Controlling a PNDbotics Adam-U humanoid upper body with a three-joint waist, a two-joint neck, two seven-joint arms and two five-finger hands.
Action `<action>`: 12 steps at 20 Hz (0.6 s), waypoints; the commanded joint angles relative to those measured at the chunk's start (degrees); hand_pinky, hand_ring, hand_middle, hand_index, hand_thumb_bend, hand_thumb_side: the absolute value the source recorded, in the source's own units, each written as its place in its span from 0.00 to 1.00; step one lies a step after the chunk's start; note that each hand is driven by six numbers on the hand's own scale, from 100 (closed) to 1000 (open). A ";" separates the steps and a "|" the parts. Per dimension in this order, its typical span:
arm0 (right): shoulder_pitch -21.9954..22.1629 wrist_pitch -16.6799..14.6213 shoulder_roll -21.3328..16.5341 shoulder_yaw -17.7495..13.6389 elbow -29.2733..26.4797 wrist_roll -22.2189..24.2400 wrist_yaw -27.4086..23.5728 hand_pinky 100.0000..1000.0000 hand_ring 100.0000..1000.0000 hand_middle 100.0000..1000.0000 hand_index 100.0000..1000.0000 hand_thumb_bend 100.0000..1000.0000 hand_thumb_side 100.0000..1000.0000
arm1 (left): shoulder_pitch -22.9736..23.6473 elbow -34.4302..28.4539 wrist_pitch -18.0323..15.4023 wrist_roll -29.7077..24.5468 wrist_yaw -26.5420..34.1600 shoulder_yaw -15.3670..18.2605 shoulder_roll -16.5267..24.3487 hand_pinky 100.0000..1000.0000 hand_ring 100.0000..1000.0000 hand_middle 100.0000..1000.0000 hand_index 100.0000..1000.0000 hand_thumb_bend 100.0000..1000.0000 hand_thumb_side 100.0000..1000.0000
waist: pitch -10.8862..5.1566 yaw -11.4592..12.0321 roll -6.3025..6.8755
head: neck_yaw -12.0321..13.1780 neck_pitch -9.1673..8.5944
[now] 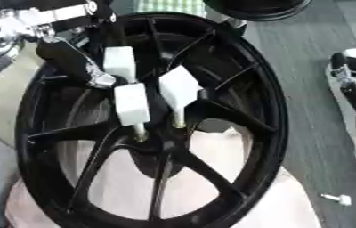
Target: Pull the pin out of the wheel hub.
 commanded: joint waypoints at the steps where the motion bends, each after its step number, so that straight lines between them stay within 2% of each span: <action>1: -0.37 -0.06 -0.76 -0.24 -0.47 -0.09 0.09 0.86 0.72 0.64 0.70 0.31 0.54 | -1.20 0.03 0.23 -0.55 0.08 0.36 0.32 0.53 0.29 0.30 0.51 0.45 0.07 | -0.93 -0.10 -0.22 | 0.26 -0.84; 4: -0.33 -0.09 -0.69 -0.28 -0.45 -0.08 -0.01 0.86 0.72 0.64 0.70 0.30 0.54 | -1.18 0.43 0.42 -1.42 0.25 0.25 0.03 0.52 0.27 0.28 0.47 0.40 0.00 | -0.92 -0.15 -0.24 | 0.31 -0.87; 8: -0.27 -0.09 -0.64 -0.33 -0.41 -0.12 -0.10 0.86 0.72 0.64 0.71 0.30 0.54 | -1.23 0.60 0.65 -1.31 0.84 0.29 -0.38 0.50 0.25 0.26 0.45 0.39 0.00 | -0.92 -0.22 -0.28 | 0.35 -0.92; 12: -0.18 -0.09 -0.63 -0.34 -0.36 -0.09 -0.11 0.86 0.72 0.64 0.71 0.29 0.55 | -1.25 0.46 1.16 1.17 2.33 0.52 -0.51 0.48 0.22 0.23 0.41 0.41 0.00 | -0.91 -0.22 -0.29 | 0.36 -0.87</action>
